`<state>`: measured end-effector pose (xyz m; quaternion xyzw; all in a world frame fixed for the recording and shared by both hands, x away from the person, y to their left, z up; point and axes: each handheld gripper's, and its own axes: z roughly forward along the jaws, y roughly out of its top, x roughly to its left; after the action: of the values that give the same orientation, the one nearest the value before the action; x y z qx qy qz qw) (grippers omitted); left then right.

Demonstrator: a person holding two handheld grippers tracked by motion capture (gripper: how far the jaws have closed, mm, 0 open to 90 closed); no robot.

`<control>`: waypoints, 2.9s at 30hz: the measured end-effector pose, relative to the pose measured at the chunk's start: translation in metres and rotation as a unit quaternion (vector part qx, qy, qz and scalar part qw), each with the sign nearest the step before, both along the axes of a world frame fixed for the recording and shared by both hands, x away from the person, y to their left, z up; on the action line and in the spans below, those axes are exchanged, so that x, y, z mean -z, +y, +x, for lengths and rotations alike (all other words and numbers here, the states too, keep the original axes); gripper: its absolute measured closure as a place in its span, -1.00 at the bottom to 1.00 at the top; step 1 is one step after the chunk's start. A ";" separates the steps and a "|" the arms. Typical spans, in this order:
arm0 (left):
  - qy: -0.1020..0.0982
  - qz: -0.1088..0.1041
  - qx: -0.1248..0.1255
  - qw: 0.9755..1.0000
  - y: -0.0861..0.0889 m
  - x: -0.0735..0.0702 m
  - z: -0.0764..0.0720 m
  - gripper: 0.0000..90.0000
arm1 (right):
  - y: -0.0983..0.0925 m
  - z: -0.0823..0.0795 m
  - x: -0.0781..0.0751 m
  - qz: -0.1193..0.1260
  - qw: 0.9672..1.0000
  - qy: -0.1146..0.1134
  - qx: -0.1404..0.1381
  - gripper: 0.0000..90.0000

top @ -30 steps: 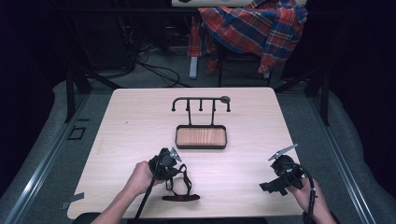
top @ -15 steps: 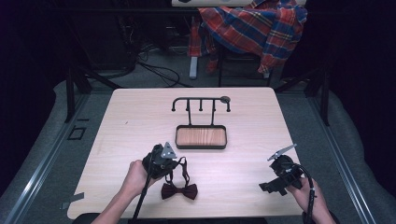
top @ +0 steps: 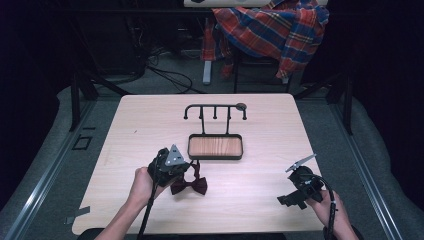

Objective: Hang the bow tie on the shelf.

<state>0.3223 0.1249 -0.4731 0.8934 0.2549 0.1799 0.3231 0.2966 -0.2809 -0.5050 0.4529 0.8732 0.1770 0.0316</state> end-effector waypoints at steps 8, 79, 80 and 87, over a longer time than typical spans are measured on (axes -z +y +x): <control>-0.022 -0.019 -0.009 1.000 0.002 -0.012 0.005 0.96 | -0.001 -0.001 0.000 -0.008 1.000 0.000 0.004 -0.66; -0.098 -0.038 -0.043 0.993 0.020 -0.076 0.067 0.97 | -0.001 -0.002 0.001 -0.001 1.000 0.009 0.014 -0.66; -0.098 -0.038 -0.044 0.993 0.019 -0.078 0.068 0.97 | -0.003 -0.002 0.001 -0.004 1.000 0.009 0.011 -0.66; -0.096 -0.026 -0.046 0.994 0.014 -0.082 0.077 0.97 | -0.002 -0.003 0.002 0.001 1.000 0.010 0.004 -0.66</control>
<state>0.3993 0.1384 -0.3912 0.8508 0.2684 0.2726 0.3603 0.2939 -0.2828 -0.5067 0.4586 0.8714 0.1728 0.0235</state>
